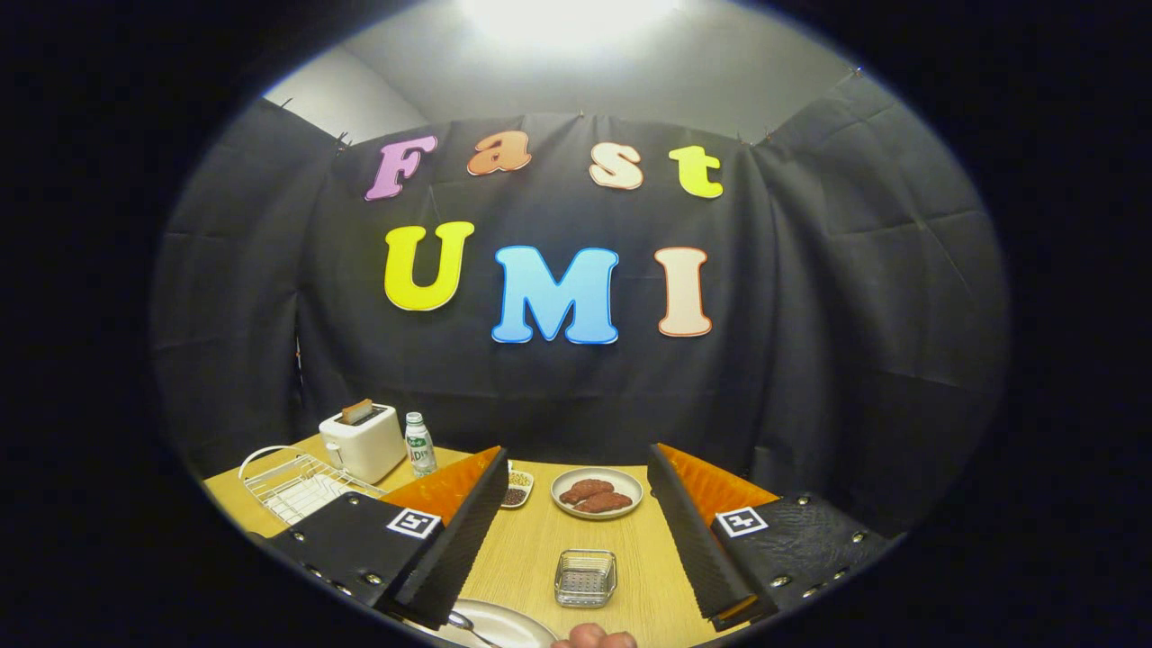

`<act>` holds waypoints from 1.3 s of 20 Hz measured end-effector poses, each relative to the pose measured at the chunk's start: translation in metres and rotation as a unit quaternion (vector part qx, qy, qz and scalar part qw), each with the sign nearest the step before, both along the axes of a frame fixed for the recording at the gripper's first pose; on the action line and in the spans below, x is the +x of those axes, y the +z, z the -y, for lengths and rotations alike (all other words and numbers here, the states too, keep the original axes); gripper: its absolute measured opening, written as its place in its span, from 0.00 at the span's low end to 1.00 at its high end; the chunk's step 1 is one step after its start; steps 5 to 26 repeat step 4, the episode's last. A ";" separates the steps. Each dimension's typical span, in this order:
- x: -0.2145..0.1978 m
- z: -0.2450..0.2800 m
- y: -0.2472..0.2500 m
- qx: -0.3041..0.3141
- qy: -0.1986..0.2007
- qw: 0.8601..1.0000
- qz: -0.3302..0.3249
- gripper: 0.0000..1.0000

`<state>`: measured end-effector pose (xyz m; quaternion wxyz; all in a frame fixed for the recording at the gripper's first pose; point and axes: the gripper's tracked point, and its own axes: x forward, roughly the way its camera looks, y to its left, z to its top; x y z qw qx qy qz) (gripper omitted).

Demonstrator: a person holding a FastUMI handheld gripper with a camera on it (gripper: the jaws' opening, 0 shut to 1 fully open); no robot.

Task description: Take the plate from the dish rack, then take the spoon from the basket and place it into the plate.

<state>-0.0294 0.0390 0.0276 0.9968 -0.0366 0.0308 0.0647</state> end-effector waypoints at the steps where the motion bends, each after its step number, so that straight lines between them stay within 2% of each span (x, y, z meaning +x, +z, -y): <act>1: 0.001 0.000 0.001 0.002 0.002 1.000 0.001 0.95; 26: 0.004 0.004 -0.003 0.007 0.004 1.000 0.001 0.95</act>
